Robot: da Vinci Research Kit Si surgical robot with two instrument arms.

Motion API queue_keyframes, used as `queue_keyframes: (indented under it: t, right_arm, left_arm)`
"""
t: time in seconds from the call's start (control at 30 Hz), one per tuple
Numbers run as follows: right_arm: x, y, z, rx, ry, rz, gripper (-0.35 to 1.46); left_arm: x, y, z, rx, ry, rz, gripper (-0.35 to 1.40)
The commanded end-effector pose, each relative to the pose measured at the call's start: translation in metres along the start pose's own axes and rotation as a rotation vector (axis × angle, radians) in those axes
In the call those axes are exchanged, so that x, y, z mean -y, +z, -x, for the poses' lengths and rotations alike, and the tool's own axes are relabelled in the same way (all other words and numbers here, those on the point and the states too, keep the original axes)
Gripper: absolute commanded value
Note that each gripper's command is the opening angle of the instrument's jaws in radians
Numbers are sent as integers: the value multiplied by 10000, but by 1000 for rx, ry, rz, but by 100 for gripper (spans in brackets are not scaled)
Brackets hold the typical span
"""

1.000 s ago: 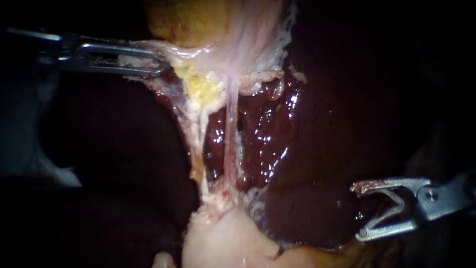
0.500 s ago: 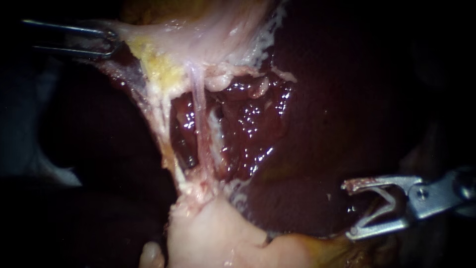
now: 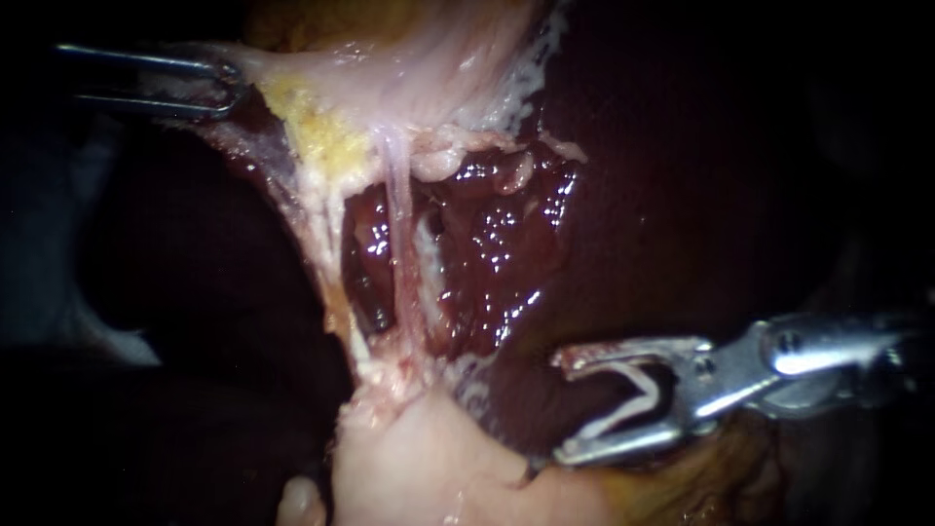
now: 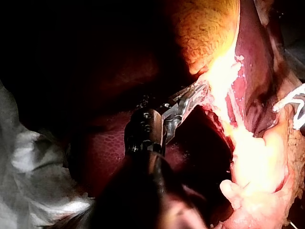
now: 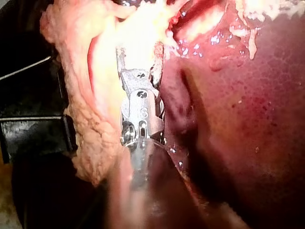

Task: Clipping first clip left tube

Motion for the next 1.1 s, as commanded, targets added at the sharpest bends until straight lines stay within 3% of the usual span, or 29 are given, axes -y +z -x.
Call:
queue_keyframes:
  t: [0.03, 0.2, 0.4, 0.77, 1.1]
  right_arm:
    - [-2, 7, -3, -9, 5, -1, 50]
    - [-15, 39, -20, -26, 29, -10, 50]
    - [-28, 60, -29, -42, 49, -6, 49]
    - [-50, 69, -26, -43, 51, 1, 49]
    - [-69, 94, -14, -39, 44, 8, 49]
  left_arm:
    - [0, 1, 0, 0, 1, 0, -35]
    - [-1, 6, 1, 1, 1, 2, -35]
    - [-2, 7, 1, 1, 1, 4, -35]
    - [-3, 8, 1, 1, 0, 3, -35]
    - [-4, 9, 1, 2, 0, 5, -35]
